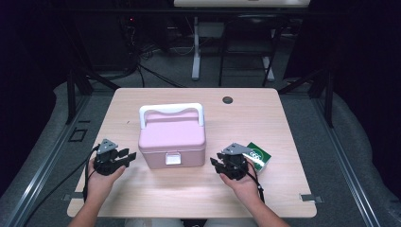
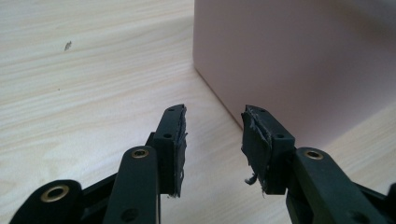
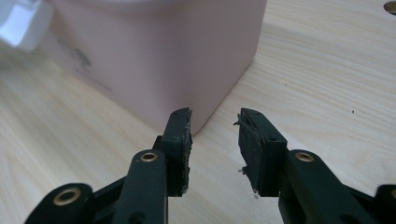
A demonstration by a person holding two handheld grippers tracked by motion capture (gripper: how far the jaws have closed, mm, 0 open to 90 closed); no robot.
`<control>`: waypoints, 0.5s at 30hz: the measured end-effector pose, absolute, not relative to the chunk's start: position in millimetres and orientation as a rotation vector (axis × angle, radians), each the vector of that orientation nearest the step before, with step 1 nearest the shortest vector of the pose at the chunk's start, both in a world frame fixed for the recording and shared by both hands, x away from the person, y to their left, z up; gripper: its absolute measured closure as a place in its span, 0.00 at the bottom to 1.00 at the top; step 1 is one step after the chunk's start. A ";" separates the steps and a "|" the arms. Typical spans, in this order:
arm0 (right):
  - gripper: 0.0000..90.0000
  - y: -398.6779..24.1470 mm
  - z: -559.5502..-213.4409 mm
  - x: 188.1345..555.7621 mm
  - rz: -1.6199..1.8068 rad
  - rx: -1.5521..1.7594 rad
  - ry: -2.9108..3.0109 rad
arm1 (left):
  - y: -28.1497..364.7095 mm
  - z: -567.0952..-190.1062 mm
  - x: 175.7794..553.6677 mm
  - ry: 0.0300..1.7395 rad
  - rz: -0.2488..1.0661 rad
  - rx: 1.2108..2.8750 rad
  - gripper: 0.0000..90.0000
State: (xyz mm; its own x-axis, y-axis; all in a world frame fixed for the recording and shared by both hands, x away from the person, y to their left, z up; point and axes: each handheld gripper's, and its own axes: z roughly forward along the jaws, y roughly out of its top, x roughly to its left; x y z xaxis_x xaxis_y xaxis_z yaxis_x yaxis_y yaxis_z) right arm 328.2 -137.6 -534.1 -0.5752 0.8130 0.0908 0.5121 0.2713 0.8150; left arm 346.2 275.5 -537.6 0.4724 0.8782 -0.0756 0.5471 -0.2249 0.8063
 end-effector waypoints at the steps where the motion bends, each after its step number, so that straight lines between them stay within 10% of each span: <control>1: 0.72 -137.8 -533.9 332.8 1.221 1.239 2.190 | 275.0 -537.1 347.2 1.188 0.507 1.905 0.66; 15: 0.73 -127.2 -527.2 361.0 1.235 1.287 2.106 | 264.0 -527.8 357.5 1.153 0.501 1.898 0.68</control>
State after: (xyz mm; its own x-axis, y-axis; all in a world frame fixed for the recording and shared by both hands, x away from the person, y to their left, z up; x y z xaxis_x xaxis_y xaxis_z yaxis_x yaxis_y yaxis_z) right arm 361.0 -127.2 -527.2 -0.5086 0.8528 0.1183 0.5194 0.1943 0.8322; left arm 357.5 264.0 -527.8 0.4968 0.8639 -0.0830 0.5286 -0.2253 0.8184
